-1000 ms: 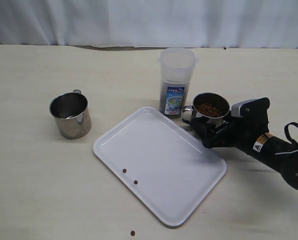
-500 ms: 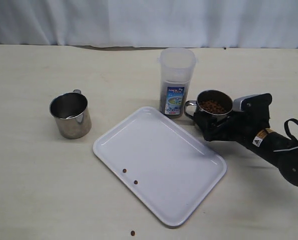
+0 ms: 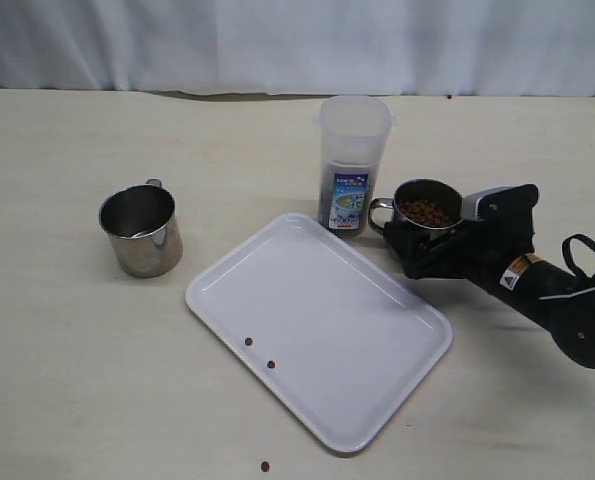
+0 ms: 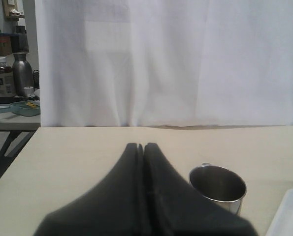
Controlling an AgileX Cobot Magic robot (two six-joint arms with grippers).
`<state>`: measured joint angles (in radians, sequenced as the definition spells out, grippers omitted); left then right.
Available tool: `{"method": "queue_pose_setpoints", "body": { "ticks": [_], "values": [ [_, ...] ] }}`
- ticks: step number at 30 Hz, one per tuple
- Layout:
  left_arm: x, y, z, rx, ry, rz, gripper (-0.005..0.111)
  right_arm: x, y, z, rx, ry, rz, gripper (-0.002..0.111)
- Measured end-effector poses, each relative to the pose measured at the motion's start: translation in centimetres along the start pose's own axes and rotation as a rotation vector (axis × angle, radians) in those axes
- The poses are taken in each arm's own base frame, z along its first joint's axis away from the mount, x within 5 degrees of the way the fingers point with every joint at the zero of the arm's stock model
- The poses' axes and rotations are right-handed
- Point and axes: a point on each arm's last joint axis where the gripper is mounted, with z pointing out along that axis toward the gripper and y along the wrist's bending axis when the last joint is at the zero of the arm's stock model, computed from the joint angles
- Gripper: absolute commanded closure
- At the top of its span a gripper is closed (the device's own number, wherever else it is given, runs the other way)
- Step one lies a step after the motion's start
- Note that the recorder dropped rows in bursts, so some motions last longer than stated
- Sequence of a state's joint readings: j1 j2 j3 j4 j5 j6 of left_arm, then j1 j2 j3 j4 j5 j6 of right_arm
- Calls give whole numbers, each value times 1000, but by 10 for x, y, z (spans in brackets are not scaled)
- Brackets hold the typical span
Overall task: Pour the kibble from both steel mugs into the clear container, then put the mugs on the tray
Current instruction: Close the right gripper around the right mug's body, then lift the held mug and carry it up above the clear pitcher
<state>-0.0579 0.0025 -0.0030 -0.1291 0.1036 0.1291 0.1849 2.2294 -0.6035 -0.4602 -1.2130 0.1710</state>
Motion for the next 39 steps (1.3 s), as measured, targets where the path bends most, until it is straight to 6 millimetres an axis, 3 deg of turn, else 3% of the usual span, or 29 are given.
{"method": "queue_pose_setpoints", "body": {
  "ticks": [33,39],
  "values": [
    [0,0,0,0,0,4,107,0,-2,2,5,-6,0,23],
    [0,0,0,0,0,4,107,11,-3,4,10,25,-30,23]
  ]
}}
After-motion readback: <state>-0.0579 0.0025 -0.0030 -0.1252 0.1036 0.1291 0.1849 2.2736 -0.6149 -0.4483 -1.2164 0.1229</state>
